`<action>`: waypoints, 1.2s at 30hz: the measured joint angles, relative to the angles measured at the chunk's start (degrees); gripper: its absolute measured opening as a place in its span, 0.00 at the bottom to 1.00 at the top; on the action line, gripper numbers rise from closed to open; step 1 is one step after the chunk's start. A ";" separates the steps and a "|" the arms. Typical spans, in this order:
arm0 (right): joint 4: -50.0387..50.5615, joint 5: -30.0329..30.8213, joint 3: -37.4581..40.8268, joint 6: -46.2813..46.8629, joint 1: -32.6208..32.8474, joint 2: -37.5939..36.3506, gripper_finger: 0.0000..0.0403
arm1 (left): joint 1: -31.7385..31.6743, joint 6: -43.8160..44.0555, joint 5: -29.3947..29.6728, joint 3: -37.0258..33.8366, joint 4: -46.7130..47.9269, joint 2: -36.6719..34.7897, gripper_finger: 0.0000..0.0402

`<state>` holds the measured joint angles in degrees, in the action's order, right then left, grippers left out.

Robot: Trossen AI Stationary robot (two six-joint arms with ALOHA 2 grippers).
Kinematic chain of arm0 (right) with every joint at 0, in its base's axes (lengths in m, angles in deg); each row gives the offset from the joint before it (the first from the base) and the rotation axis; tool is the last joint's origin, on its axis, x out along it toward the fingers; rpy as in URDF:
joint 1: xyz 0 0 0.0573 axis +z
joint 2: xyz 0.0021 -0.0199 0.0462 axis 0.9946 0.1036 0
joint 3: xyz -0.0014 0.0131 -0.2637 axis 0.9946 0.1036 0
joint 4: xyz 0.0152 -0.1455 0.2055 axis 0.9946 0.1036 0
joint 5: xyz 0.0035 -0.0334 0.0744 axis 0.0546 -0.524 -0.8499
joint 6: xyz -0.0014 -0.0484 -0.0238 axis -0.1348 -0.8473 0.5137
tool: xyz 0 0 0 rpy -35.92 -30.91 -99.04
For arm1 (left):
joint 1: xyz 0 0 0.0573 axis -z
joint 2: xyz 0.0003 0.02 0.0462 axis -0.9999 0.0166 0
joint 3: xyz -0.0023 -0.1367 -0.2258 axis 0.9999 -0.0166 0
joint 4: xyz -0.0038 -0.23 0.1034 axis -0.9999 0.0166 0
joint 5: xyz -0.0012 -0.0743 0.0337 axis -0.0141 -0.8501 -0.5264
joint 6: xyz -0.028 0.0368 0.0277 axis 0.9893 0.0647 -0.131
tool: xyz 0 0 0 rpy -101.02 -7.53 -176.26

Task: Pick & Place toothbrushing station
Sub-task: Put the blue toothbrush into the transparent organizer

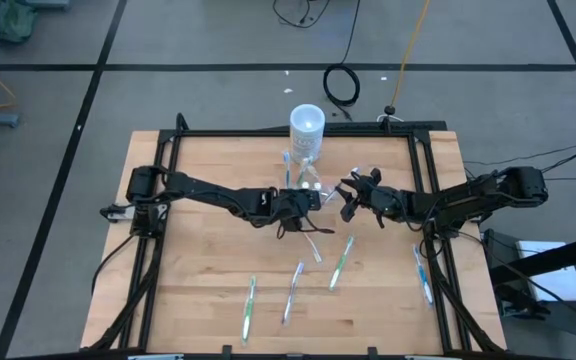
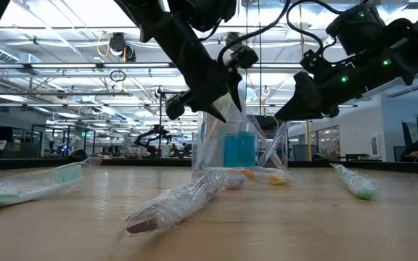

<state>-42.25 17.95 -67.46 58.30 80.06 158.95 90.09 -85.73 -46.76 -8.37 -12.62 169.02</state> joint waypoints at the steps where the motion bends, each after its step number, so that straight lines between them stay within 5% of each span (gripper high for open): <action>1: 0.07 -0.75 0.00 0.00 -0.01 0.00 0.35 | 0.00 -0.02 -0.71 0.00 -0.22 0.00 0.44; 16: -0.14 -7.53 0.00 0.28 0.02 0.02 0.35 | 1.93 24.51 -2.53 0.00 -2.25 -5.92 0.46; 28: -11.33 -8.55 0.02 2.55 9.35 0.02 0.35 | -8.42 76.65 -20.57 0.00 16.77 -25.51 0.46; 36: -2.53 -8.62 0.00 17.95 14.68 0.02 0.35 | -15.97 86.51 -26.26 0.00 23.98 -27.81 0.46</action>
<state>-44.78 9.33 -67.46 76.25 94.75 158.97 74.11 0.78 -73.02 -8.37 11.37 141.21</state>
